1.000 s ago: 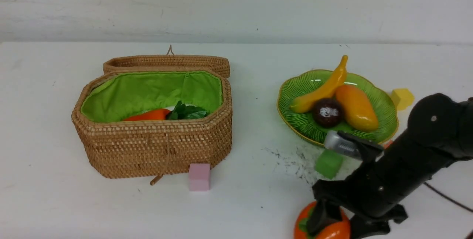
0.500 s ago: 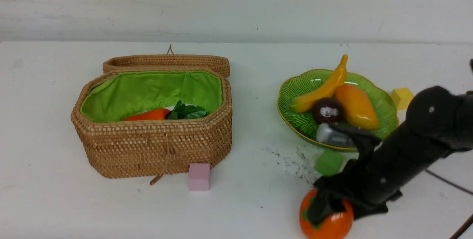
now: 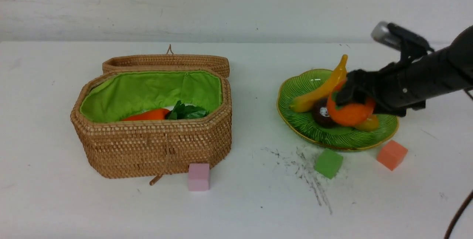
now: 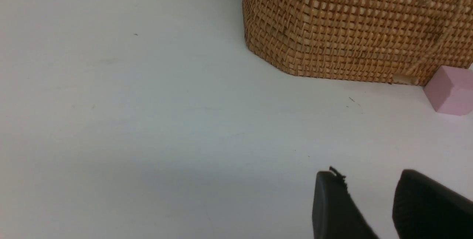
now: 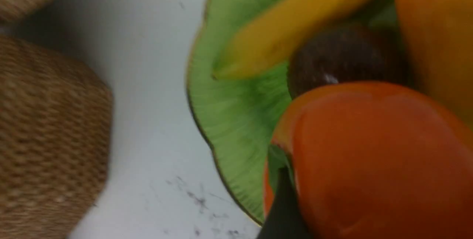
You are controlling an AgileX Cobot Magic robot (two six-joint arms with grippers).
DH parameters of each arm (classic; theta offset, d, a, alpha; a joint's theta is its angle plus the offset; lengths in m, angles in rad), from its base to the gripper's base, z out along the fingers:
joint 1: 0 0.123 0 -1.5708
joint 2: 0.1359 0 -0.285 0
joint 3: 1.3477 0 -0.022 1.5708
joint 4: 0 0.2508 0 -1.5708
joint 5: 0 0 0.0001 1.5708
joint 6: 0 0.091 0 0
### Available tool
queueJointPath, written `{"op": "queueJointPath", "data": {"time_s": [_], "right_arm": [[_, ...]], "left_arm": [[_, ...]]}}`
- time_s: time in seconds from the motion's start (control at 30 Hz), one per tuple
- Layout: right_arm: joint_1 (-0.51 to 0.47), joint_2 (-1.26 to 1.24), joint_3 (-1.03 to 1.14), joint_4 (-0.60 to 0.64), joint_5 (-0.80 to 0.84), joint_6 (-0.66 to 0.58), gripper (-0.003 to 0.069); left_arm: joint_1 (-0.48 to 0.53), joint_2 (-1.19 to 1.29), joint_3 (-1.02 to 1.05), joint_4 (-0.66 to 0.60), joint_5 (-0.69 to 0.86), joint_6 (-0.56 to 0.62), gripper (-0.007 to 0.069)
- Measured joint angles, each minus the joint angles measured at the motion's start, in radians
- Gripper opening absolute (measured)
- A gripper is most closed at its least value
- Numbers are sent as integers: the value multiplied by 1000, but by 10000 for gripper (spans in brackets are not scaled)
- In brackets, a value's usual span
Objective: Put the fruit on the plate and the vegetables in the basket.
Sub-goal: Grab a tomato with your right arm and place it on the plate on the right.
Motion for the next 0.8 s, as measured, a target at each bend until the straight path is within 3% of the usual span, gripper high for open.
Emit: {"op": "queueJointPath", "data": {"time_s": [0.43,0.6,0.8], "right_arm": [[1,28,0,-20,-92,-7,528],[1,-48,0,-110,-97,-7,663],[1,-157,0,-206,-95,-6,663]], "left_arm": [[0,0,0,0,0,0,239],[0,0,0,0,0,0,239],[0,0,0,0,0,0,239]]}}
